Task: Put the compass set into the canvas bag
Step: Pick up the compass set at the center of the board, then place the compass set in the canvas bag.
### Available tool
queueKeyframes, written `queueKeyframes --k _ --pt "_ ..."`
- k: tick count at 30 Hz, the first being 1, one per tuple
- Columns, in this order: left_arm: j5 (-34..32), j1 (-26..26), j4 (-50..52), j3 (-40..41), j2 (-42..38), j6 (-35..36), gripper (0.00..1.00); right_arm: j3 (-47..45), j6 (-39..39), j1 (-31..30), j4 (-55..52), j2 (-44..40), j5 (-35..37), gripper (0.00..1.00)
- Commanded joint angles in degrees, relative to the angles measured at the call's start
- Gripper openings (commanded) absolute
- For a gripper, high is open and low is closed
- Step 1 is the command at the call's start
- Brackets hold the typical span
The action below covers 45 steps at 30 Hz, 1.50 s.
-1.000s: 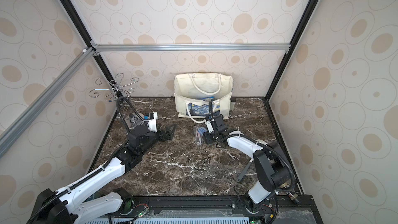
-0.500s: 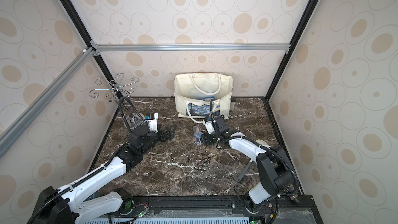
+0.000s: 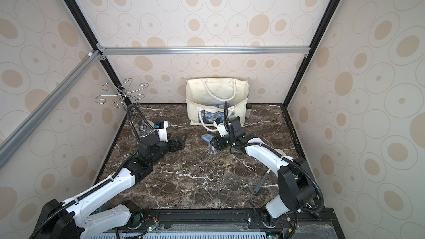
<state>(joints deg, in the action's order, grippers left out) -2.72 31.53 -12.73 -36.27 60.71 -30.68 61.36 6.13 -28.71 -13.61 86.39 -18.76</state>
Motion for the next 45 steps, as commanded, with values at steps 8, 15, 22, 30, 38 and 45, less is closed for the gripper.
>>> queueKeyframes --k 8,15,22,30,38,45 --pt "-6.4 -0.7 2.5 1.1 -6.2 1.0 1.00 11.0 0.4 -0.9 -2.6 -6.3 -10.5 0.56" --pt "-7.0 -0.8 2.9 1.8 -7.9 0.8 1.00 19.1 0.1 -0.9 0.3 -4.9 -8.3 0.56" --pt "-6.4 -0.8 3.2 2.8 -8.7 0.1 1.00 32.9 -4.9 1.4 -4.7 5.0 -6.3 0.56" --pt "-7.2 -0.9 3.9 4.9 -10.1 -0.9 1.00 47.9 -6.9 8.9 -12.0 20.2 -9.7 0.56" --pt "-6.5 -0.9 3.6 5.1 -8.2 -2.1 1.00 60.1 -8.6 12.4 -20.9 33.0 -8.1 0.56" --pt "-4.6 -0.9 2.8 4.9 -0.3 -6.7 1.00 68.6 -8.3 14.5 -25.8 39.5 -0.3 0.56"
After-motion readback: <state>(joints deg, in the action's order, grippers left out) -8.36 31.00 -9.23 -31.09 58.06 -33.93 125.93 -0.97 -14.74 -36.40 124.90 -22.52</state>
